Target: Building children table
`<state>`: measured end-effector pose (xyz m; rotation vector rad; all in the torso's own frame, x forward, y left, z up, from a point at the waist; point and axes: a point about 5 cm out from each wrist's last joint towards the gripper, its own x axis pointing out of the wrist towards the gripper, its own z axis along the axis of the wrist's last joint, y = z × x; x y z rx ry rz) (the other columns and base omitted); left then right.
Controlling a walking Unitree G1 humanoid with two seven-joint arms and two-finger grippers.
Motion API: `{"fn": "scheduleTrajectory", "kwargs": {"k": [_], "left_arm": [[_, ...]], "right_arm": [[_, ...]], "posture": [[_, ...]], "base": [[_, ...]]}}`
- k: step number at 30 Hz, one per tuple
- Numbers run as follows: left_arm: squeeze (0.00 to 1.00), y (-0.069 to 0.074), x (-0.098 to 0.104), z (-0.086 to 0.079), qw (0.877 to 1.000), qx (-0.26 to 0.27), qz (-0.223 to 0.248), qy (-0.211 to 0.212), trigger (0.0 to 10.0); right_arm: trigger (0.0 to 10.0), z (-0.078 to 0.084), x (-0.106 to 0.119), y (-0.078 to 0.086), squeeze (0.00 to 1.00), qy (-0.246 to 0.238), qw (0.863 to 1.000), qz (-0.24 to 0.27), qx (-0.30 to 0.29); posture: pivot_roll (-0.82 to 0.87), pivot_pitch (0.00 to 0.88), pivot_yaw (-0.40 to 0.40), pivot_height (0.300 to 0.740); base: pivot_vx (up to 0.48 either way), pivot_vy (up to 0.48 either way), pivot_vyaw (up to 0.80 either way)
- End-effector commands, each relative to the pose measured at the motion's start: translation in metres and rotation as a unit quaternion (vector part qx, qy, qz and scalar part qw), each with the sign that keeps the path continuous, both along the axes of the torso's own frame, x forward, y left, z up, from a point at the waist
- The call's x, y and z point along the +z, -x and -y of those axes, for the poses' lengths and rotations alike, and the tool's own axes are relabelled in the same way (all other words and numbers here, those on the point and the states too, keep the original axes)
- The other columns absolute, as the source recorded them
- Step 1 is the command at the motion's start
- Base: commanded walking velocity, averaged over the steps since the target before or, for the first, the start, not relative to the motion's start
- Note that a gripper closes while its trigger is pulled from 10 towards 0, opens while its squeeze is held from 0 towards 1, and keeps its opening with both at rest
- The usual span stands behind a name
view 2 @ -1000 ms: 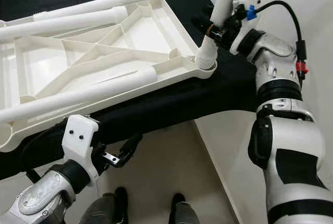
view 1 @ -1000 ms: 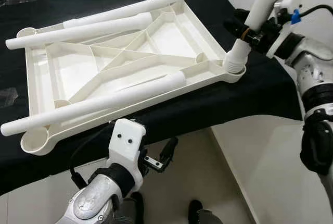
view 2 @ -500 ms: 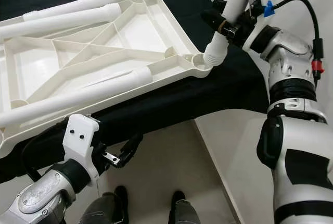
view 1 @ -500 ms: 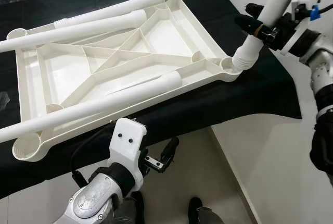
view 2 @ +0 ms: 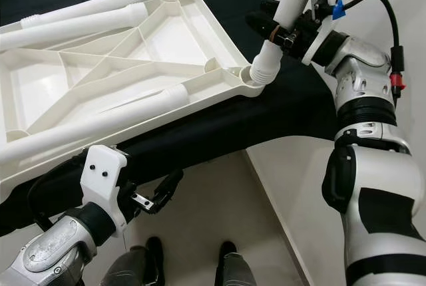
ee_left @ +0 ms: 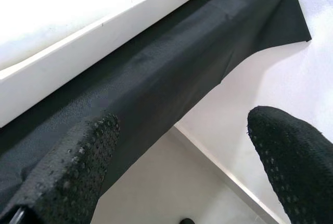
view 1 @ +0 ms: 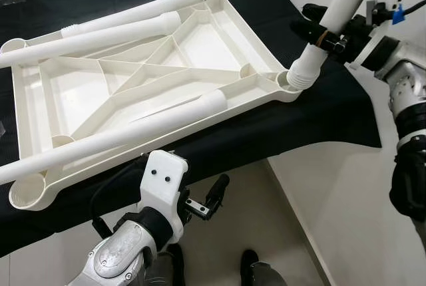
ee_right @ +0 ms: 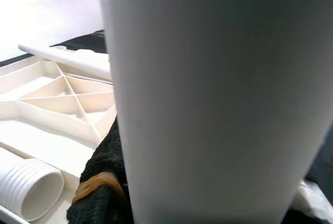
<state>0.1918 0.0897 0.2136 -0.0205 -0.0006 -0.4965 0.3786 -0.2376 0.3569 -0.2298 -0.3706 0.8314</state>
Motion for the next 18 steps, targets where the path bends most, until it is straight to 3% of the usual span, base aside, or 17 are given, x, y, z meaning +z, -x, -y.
{"fn": "scheduleTrajectory", "kwargs": {"k": [1,18], "left_arm": [[0.0,0.0025,-0.0038,-0.0011,1.0,-0.001,-0.01,-0.003,10.0],[0.0,0.0007,-0.0046,-0.0005,1.0,0.0,-0.01,-0.002,10.0]], "right_arm": [[10.0,-0.0029,-0.0303,-0.0056,0.0,0.018,0.997,-0.072,0.007],[10.0,-0.0091,-0.0222,-0.0044,0.0,0.025,0.997,-0.068,0.034]], "posture": [[0.17,0.413,0.016,0.74],[0.15,0.406,0.012,0.74]], "base": [[0.0,0.0,0.0],[0.0,0.0,0.0]]}}
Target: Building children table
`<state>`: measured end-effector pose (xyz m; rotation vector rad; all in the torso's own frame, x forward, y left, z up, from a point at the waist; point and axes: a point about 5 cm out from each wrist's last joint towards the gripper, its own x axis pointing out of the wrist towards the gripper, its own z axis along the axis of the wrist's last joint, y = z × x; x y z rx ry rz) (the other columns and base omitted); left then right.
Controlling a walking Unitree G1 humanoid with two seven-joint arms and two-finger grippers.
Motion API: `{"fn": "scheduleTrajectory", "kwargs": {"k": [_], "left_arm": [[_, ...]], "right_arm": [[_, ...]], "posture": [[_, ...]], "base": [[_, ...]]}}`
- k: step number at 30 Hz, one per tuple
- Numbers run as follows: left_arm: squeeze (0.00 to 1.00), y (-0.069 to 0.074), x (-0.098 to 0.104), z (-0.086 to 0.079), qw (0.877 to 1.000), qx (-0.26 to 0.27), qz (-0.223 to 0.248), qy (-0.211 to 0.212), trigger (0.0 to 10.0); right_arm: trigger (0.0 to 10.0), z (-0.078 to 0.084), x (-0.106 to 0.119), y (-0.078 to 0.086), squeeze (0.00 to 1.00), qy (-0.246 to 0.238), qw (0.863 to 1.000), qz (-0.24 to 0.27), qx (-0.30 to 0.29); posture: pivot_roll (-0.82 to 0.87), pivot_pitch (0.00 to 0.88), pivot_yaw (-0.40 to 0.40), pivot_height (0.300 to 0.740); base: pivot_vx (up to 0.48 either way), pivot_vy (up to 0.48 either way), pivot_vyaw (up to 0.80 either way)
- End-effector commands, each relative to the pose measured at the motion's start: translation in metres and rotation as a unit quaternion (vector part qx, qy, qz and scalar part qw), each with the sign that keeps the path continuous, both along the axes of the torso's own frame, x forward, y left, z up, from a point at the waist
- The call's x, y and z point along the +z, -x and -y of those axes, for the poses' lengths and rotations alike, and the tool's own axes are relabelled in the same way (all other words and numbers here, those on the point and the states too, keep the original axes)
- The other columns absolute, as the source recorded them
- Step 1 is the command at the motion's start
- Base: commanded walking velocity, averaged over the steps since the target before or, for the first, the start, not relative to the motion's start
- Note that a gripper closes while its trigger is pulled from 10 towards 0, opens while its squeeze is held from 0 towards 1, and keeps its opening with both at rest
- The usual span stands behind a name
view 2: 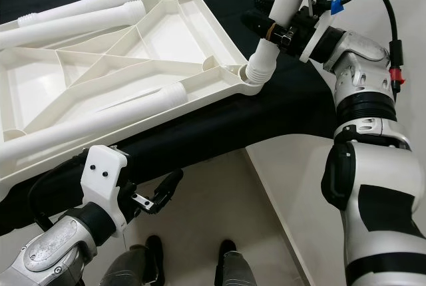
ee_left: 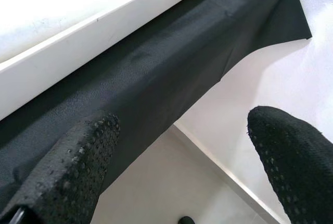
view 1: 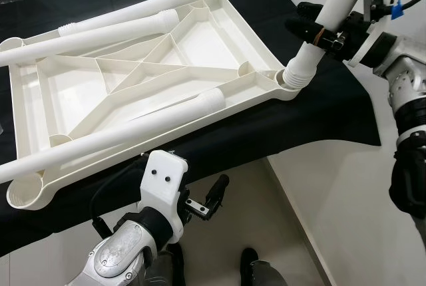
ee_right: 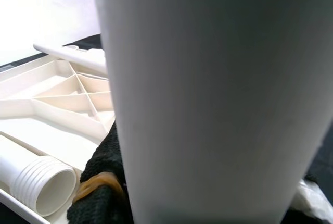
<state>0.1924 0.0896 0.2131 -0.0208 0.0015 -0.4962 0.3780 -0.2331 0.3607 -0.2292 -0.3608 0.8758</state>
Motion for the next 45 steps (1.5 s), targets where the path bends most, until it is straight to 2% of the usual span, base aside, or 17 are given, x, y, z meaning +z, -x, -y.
{"fn": "scheduleTrajectory", "kwargs": {"k": [1,18,35,45], "left_arm": [[0.0,0.001,-0.004,-0.001,1.0,0.0,-0.009,-0.002,10.0],[0.0,0.004,-0.004,0.002,1.0,0.0,-0.01,0.001,10.0],[0.0,0.008,-0.006,0.002,1.0,-0.001,-0.014,0.002,10.0],[0.0,0.009,-0.006,0.002,1.0,0.0,-0.014,0.0,10.0]], "right_arm": [[10.0,-0.005,-0.026,-0.005,0.0,0.02,0.998,-0.062,0.013],[10.0,-0.019,-0.023,-0.009,0.0,0.022,0.998,-0.054,0.026],[10.0,-0.012,-0.004,-0.011,0.0,0.009,0.999,-0.015,-0.042],[10.0,-0.012,-0.007,-0.01,0.0,0.001,0.999,-0.015,-0.031]], "posture": [[0.15,0.406,0.012,0.74],[0.16,0.402,-0.002,0.74],[0.16,0.39,-0.003,0.74],[0.16,0.386,-0.002,0.74]], "base": [[0.0,0.0,0.0],[0.0,0.0,0.0],[0.0,0.0,0.0],[0.0,0.0,0.0]]}}
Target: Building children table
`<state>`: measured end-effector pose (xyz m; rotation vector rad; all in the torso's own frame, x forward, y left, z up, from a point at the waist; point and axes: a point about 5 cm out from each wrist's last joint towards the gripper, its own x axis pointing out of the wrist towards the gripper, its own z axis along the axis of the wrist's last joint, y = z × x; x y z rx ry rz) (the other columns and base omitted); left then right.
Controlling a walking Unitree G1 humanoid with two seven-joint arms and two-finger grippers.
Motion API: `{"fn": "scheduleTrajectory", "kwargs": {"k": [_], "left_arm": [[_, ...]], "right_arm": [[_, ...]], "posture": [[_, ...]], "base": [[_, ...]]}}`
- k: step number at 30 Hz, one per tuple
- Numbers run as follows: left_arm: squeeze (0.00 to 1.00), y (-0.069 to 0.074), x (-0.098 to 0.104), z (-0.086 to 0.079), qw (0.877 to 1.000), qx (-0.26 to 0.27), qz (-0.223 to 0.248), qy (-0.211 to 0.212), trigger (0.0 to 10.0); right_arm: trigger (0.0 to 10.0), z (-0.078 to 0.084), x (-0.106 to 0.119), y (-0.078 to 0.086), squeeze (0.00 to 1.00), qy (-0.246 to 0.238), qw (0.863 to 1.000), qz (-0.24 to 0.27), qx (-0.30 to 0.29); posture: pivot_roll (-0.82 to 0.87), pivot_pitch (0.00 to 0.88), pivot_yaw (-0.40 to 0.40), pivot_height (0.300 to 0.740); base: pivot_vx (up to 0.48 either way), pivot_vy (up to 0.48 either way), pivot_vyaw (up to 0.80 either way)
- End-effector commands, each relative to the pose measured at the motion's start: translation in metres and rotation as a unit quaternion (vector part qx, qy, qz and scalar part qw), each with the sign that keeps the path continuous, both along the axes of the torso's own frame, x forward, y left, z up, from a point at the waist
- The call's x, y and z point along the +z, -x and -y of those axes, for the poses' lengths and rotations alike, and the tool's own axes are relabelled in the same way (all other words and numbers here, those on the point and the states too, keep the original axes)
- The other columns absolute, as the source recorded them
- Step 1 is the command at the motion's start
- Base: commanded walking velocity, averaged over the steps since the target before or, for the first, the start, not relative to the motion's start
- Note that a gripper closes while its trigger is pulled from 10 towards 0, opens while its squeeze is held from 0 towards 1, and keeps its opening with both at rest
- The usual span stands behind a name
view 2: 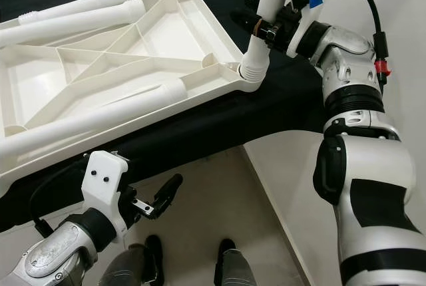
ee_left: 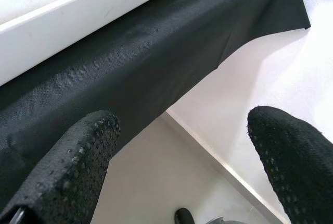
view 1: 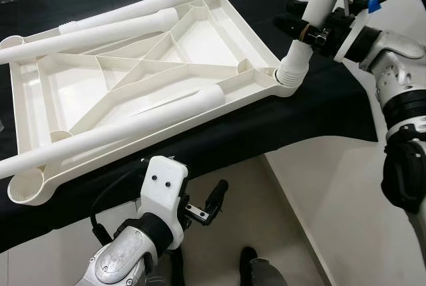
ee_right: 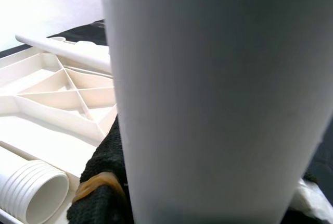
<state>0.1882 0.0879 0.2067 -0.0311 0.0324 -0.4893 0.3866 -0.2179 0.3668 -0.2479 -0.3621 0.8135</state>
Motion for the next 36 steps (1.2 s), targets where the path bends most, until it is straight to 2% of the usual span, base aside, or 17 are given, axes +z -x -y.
{"fn": "scheduleTrajectory", "kwargs": {"k": [1,10,23,28,36], "left_arm": [[0.0,0.005,0.0,0.0,1.0,-0.003,0.002,-0.001,10.0],[0.0,0.005,0.001,-0.001,1.0,-0.002,0.003,-0.003,10.0],[0.0,0.005,0.001,-0.001,1.0,-0.001,0.004,-0.003,10.0],[0.0,0.005,0.001,-0.001,1.0,-0.001,0.003,-0.002,10.0],[0.0,0.004,0.001,-0.001,1.0,-0.001,0.005,-0.003,10.0]], "right_arm": [[10.0,0.003,-0.014,-0.002,0.0,-0.004,1.0,-0.02,0.002],[10.0,-0.003,-0.017,-0.003,0.0,-0.023,1.0,-0.016,0.008],[10.0,-0.006,-0.019,-0.004,0.0,-0.014,1.0,-0.022,0.013],[10.0,-0.008,-0.036,-0.007,0.0,0.0,0.998,-0.056,0.012],[10.0,-0.011,-0.05,-0.01,0.0,-0.001,0.997,-0.076,-0.008]], "posture": [[0.16,0.386,-0.002,0.74],[0.17,0.386,-0.002,0.74],[0.17,0.388,-0.004,0.74],[0.17,0.393,-0.004,0.74],[0.17,0.393,-0.003,0.74]], "base": [[0.0,0.0,0.0],[0.0,0.0,0.0],[0.0,0.0,0.0],[0.0,0.0,0.0],[0.0,0.0,0.0]]}}
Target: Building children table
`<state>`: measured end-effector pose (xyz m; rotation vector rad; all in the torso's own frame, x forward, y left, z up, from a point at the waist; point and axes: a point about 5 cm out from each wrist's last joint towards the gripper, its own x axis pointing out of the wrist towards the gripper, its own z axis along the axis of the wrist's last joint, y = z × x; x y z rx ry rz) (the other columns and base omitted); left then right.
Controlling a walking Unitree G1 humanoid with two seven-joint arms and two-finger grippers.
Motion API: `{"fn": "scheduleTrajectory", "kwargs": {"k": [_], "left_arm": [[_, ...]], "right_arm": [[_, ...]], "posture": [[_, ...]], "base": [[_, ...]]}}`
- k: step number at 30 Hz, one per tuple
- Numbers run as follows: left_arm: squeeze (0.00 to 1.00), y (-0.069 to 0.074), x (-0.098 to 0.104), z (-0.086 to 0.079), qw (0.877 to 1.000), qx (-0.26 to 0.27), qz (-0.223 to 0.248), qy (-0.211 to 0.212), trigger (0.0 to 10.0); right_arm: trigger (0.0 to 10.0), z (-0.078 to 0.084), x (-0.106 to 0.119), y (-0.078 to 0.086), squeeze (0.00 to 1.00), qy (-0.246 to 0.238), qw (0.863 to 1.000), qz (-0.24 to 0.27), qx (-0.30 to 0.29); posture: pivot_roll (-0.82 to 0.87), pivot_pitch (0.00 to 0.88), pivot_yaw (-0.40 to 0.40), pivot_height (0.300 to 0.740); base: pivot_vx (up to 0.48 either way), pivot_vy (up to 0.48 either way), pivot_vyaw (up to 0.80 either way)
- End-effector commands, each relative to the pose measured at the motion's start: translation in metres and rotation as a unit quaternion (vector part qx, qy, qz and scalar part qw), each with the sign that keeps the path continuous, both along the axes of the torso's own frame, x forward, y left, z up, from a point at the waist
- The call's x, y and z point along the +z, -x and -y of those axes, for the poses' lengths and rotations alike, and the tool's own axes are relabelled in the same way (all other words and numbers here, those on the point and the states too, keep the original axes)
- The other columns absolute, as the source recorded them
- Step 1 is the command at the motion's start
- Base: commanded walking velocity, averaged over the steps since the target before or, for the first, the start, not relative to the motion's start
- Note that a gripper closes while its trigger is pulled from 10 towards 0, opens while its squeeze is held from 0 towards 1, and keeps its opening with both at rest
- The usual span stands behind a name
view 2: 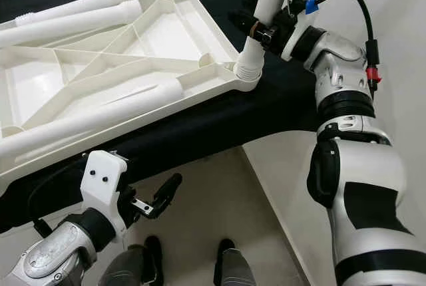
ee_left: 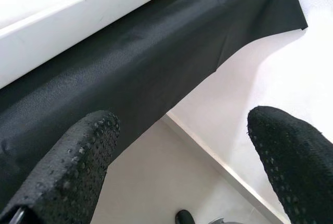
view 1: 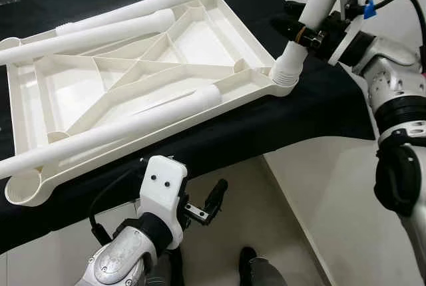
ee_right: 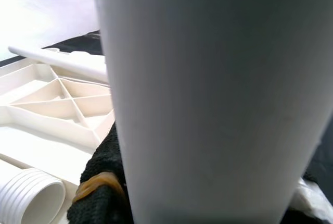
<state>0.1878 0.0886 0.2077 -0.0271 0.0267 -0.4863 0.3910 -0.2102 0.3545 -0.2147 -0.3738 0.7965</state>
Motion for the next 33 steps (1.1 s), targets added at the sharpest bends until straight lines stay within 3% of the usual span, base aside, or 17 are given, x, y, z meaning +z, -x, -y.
{"fn": "scheduleTrajectory", "kwargs": {"k": [1,20,23,33], "left_arm": [[0.0,0.004,0.0,0.0,1.0,-0.002,0.002,-0.002,10.0],[0.0,0.002,0.002,-0.001,1.0,0.001,0.008,0.0,10.0],[0.0,0.0,0.003,-0.004,1.0,0.004,0.012,-0.004,10.0],[0.0,-0.001,0.003,-0.006,1.0,0.006,0.015,-0.008,10.0]], "right_arm": [[10.0,-0.003,-0.039,-0.007,0.0,0.016,0.997,-0.079,-0.008],[10.0,-0.005,-0.053,-0.016,0.0,0.007,0.989,-0.118,-0.094],[10.0,0.002,-0.058,-0.018,0.0,-0.018,0.983,-0.12,-0.139],[10.0,0.014,-0.067,-0.019,0.0,-0.053,0.972,-0.127,-0.193]], "posture": [[0.17,0.393,-0.003,0.74],[0.17,0.396,-0.004,0.74],[0.17,0.392,-0.003,0.74],[0.17,0.378,0.0,0.74]], "base": [[0.0,0.0,0.0],[0.0,0.0,0.0],[0.0,0.0,0.0],[0.0,0.0,0.0]]}}
